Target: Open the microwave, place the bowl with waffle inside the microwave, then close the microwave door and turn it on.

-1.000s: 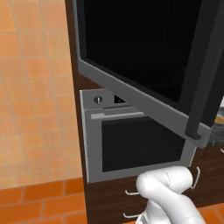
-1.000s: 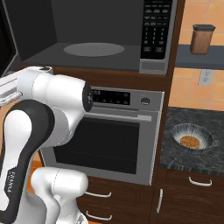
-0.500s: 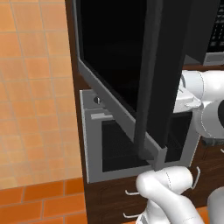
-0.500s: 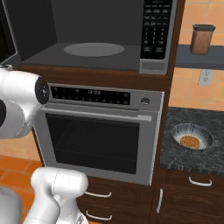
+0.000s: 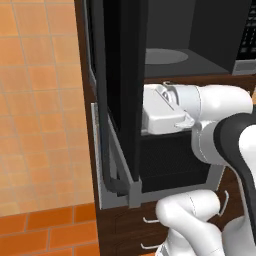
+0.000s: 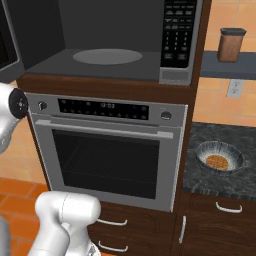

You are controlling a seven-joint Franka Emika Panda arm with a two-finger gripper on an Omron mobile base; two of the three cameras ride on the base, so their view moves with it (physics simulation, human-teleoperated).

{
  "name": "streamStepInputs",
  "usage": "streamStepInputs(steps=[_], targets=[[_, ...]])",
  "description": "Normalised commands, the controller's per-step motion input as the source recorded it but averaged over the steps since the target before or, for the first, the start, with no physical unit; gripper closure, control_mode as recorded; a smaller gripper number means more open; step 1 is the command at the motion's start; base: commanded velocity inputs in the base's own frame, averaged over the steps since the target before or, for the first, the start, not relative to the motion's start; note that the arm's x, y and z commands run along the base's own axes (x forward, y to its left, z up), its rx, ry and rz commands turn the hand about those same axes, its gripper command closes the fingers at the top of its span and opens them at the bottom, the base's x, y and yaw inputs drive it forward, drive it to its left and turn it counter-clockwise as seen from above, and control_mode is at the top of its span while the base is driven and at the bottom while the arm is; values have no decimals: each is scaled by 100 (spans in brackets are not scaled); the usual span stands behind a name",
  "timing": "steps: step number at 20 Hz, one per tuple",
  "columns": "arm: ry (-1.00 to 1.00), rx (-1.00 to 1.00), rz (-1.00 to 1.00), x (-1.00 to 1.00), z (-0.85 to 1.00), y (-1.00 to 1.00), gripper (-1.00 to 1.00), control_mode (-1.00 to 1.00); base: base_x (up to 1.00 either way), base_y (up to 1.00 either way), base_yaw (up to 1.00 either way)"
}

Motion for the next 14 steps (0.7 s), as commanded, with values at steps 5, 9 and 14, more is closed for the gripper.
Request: streamStepInputs(steps=[5,9,14], targets=[[0,-2,0,0,0,47,-100,-100,0,0,0],[1,-1,0,0,0,23,-100,-100,0,0,0],[0,0,-1,0,0,-7,-100,-100,0,0,0]])
